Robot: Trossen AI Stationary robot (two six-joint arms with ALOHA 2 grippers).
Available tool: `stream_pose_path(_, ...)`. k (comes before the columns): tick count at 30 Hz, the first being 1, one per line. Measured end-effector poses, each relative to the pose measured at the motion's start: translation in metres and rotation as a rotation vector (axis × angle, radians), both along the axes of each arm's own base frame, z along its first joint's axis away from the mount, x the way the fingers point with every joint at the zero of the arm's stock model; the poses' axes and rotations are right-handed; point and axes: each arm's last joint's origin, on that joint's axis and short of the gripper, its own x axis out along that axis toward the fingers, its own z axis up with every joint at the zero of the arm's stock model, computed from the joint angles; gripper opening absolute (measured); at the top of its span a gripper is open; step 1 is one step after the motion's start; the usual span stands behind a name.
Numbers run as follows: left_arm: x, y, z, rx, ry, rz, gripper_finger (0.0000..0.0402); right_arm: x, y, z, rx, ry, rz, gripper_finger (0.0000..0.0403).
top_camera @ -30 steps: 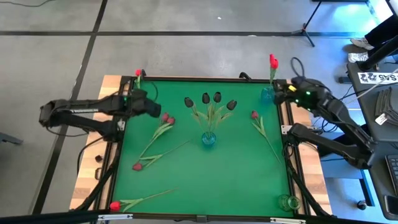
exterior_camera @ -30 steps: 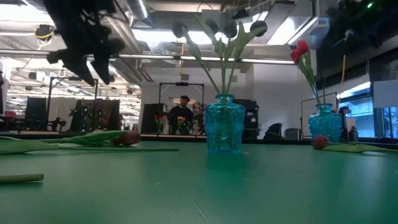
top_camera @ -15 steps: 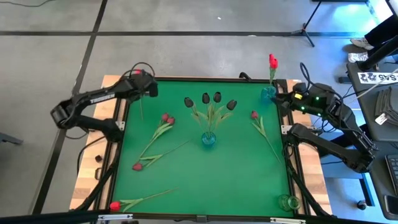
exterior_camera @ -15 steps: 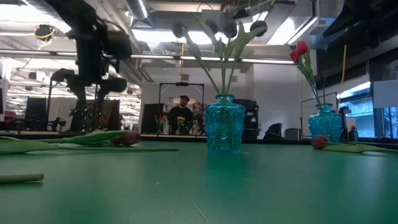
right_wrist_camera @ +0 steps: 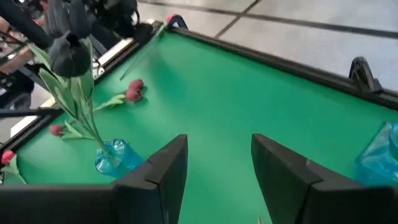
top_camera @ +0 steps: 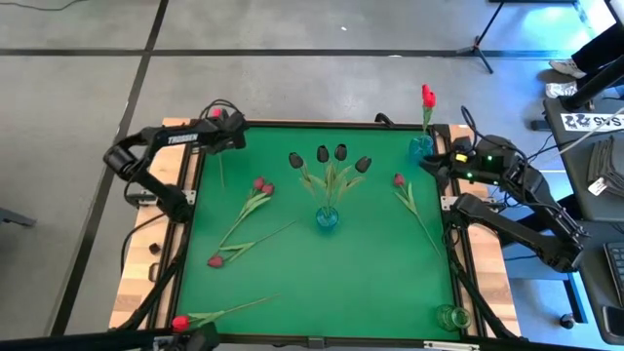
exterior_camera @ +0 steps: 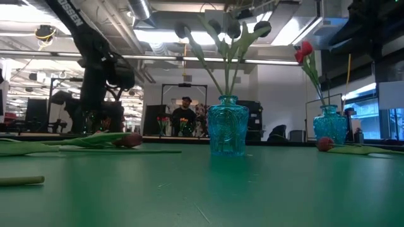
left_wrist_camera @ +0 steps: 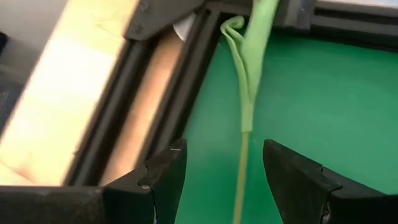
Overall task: Sort flowers into vase by color
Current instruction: Put the red tulip into the top blue vase
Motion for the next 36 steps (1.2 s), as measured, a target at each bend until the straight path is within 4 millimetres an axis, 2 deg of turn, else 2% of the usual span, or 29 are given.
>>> stream_pose_path(5, -0.004, -0.005, -0.016, 0.052, -0.058, 0.047, 0.0206, 0.001, 0.000, -0.011, 0.002, -0.016, 0.027, 0.0176)
stream_pose_path(8, -0.003, -0.005, -0.018, 0.077, -0.055, 0.038, 0.0206, 0.001, 0.001, -0.015, 0.018, -0.016, 0.046, 0.0176)
stream_pose_path(13, 0.001, -0.003, -0.021, 0.145, -0.121, 0.044, 0.0206, 0.003, 0.000, -0.014, -0.005, -0.034, 0.060, 0.0176)
stream_pose_path(24, -0.004, -0.022, -0.044, 0.225, -0.203, 0.146, 0.0198, 0.004, 0.001, -0.012, -0.005, -0.059, 0.099, 0.0176)
stream_pose_path(29, -0.012, -0.029, -0.053, 0.231, -0.216, 0.167, 0.0144, 0.004, 0.000, -0.011, -0.013, -0.064, 0.101, 0.0176)
stream_pose_path(35, -0.001, -0.035, -0.053, 0.217, -0.203, 0.070, 0.0023, 0.005, -0.001, -0.007, -0.044, -0.098, 0.103, 0.0176)
stream_pose_path(36, 0.002, -0.036, -0.052, 0.213, -0.199, 0.037, 0.0013, 0.006, -0.001, -0.006, -0.050, -0.108, 0.109, 0.0176)
